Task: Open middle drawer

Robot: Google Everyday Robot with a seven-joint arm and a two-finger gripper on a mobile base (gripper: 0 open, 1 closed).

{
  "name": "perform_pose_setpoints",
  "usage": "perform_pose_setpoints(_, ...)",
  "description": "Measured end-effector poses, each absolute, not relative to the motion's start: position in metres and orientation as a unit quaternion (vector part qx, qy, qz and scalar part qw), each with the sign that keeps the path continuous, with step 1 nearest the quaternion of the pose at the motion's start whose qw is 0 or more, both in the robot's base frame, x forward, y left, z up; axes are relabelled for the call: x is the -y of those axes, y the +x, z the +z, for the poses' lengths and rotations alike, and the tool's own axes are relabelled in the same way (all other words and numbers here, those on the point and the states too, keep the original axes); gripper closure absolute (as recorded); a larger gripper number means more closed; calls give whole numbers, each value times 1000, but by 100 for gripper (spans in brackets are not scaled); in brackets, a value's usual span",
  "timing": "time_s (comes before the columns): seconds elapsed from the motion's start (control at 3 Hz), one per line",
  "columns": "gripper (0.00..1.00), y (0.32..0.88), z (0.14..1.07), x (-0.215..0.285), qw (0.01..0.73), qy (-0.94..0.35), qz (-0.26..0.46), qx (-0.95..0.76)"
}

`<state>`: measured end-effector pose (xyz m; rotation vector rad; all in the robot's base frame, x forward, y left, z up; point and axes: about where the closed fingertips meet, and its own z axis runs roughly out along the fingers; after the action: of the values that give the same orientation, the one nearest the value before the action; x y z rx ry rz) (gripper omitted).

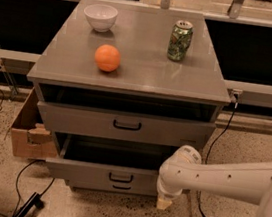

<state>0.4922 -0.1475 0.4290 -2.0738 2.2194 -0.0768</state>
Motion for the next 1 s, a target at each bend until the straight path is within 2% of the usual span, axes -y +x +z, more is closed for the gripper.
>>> perform_pose_setpoints(0.67, 87, 488, 432, 147, 49, -683, -25, -729)
perform_pose_setpoints(1.0, 78, 488, 433, 147, 49, -683, -25, -729)
